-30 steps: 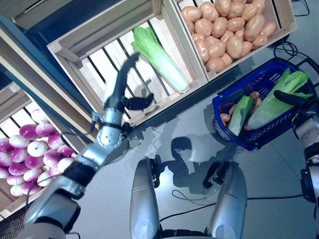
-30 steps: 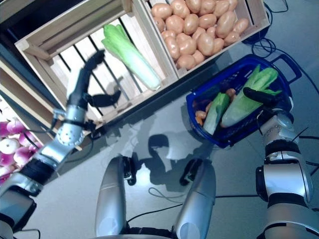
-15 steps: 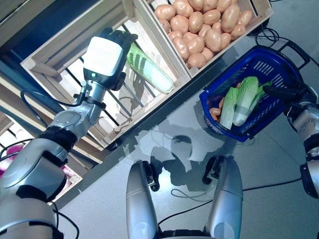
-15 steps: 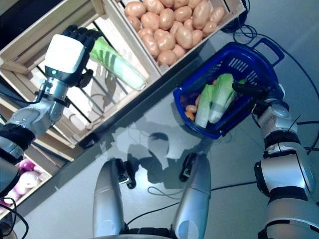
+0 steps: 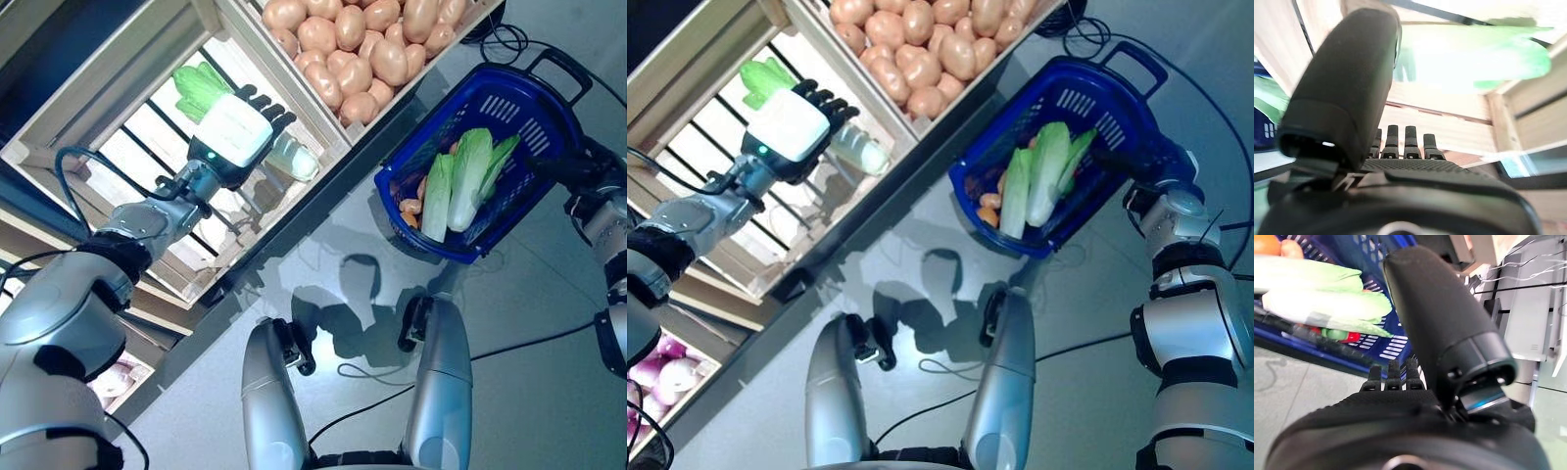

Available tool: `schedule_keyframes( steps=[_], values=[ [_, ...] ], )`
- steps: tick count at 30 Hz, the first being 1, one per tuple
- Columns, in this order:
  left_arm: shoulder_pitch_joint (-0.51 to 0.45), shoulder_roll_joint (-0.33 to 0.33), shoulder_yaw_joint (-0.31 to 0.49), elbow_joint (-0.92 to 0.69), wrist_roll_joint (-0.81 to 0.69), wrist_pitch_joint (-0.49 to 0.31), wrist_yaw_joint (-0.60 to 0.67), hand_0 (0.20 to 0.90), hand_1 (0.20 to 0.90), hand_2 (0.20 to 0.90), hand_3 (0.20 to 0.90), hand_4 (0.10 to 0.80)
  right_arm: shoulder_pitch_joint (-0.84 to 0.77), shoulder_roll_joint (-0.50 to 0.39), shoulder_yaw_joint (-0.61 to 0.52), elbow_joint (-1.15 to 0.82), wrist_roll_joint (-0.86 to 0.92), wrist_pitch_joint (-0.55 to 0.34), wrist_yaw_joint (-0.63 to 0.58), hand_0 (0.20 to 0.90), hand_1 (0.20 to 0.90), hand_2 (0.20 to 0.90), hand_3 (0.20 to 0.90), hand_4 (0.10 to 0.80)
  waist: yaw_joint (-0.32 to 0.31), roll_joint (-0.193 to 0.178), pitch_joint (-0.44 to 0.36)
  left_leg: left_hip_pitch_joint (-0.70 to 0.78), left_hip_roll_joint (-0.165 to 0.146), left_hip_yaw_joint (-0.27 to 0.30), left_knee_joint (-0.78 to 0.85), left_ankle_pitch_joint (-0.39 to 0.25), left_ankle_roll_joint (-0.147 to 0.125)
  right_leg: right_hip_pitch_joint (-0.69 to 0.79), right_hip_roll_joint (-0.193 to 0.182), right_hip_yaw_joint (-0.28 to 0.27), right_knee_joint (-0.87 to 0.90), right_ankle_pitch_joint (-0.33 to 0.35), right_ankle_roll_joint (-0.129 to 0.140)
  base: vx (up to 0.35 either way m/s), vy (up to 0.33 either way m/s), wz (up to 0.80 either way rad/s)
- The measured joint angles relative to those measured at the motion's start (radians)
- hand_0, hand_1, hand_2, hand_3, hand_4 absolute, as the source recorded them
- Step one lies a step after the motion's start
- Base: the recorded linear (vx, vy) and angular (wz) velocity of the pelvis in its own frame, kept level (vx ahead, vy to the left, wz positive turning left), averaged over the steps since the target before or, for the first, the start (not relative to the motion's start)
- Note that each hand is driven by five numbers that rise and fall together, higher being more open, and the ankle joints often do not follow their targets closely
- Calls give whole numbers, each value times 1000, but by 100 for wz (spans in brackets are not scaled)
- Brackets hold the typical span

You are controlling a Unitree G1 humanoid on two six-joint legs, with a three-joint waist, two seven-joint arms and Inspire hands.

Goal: Put vegetables into the basket

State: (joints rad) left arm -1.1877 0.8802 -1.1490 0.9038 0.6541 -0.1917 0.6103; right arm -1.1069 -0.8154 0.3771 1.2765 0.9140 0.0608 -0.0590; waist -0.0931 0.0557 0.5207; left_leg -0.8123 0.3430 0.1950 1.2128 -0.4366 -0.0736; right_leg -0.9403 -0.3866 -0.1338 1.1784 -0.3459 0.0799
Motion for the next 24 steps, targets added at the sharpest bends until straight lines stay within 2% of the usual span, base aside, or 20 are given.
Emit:
schedule_keyframes(
  steps=[11, 24],
  values=[
    [-5, -23, -16, 64, -5, 23, -54, 900, 900, 900, 900, 800, 5, -1, 0, 25, 5, -4, 6, 900, 900, 900, 900, 800, 0, 0, 0, -76, 15, -2, 60, -11, 9, -86, 5, 20, 41, 8, -6, -39, 11, -4],
    [-89, -72, -17, 99, -21, 91, -43, 900, 900, 900, 900, 800, 7, -1, 1, 19, 6, -29, 46, 900, 900, 900, 900, 800, -3, -2, 2, -180, 46, -8, 158, -44, 30, -184, 17, 44, 92, 20, -4, -14, 4, -4]
  ],
)
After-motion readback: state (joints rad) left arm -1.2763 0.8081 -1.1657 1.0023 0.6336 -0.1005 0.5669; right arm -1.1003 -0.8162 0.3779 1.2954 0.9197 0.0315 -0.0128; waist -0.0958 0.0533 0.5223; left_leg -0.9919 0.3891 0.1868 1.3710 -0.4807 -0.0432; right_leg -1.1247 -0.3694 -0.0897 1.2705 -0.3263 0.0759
